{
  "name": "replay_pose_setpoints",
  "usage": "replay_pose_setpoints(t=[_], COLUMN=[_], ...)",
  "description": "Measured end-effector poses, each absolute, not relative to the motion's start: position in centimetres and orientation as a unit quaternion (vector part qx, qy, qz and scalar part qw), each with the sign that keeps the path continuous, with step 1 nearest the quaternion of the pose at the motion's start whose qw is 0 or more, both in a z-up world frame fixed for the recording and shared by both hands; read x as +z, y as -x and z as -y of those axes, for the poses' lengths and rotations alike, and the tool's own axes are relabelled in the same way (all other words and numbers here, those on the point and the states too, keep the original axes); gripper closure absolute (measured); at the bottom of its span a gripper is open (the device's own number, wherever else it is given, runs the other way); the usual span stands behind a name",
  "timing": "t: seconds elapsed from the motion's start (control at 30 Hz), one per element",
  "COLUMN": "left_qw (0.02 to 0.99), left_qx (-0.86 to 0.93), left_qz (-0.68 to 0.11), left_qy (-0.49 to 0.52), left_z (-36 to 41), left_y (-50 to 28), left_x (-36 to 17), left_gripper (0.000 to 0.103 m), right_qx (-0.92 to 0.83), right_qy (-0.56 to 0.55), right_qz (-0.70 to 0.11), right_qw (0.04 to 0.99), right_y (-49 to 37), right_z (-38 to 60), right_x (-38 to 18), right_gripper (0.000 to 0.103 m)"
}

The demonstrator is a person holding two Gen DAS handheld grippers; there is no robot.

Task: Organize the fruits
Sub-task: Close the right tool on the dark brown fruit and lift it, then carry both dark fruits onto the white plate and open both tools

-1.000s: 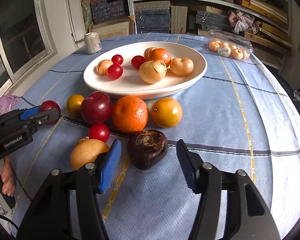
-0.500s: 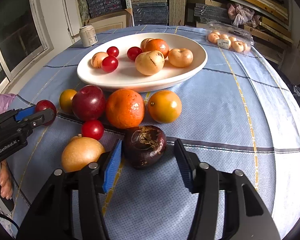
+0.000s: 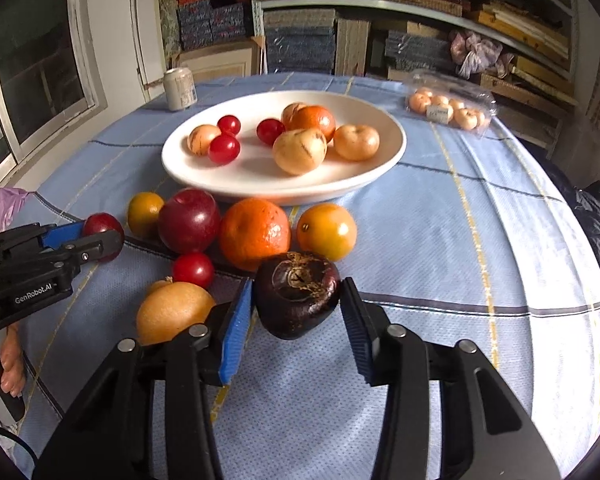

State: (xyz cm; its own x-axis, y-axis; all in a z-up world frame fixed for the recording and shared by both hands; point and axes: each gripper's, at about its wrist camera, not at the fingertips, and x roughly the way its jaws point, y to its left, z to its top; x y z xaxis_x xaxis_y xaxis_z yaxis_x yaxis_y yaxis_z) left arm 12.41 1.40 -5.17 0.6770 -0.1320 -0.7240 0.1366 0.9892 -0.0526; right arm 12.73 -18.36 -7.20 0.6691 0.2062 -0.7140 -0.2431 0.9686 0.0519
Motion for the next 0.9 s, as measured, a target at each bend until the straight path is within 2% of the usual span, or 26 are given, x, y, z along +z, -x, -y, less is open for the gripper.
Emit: replay_pose_setpoints(t=[0.13, 0.4, 0.53, 0.63, 0.73, 0.9], left_qw=[0.923, 0.946, 0.955, 0.955, 0.951, 0.940], left_qx=[-0.059, -0.045, -0.042, -0.048, -0.057, -0.063], left_qz=[-0.381, -0.321, -0.294, -0.292, -0.302, -0.335], left_qy=[0.000, -0.009, -0.019, -0.024, -0.024, -0.019], left_z=[-1.8, -2.7, -1.5, -0.1, 1.4, 3.2], left_y=[-12.2, -13.9, -16.4, -18.3, -21.0, -25.5], left_x=[-4.2, 4.3, 8.3, 9.1, 8.5, 4.8], left_gripper=[0.063, 0.063, 0.063, 0.063, 0.063, 0.063], right_qx=[0.121, 0.116, 0.121, 0.135, 0.147, 0.155], right_qy=[-0.004, -0.058, -0.073, -0.078, -0.066, -0.037], right_qz=[-0.360, -0.200, -0.151, -0.158, -0.196, -0.279], right_qw=[0.925, 0.971, 0.978, 0.975, 0.967, 0.947], right_y=[-11.6, -9.6, -10.9, -13.1, -16.9, -22.6], right_z=[19.9, 25.4, 25.8, 25.1, 23.2, 20.7], right_x=[-5.4, 10.1, 14.5, 14.6, 12.4, 5.4], right_gripper=[0.060, 0.060, 0.060, 0.060, 0.060, 0.060])
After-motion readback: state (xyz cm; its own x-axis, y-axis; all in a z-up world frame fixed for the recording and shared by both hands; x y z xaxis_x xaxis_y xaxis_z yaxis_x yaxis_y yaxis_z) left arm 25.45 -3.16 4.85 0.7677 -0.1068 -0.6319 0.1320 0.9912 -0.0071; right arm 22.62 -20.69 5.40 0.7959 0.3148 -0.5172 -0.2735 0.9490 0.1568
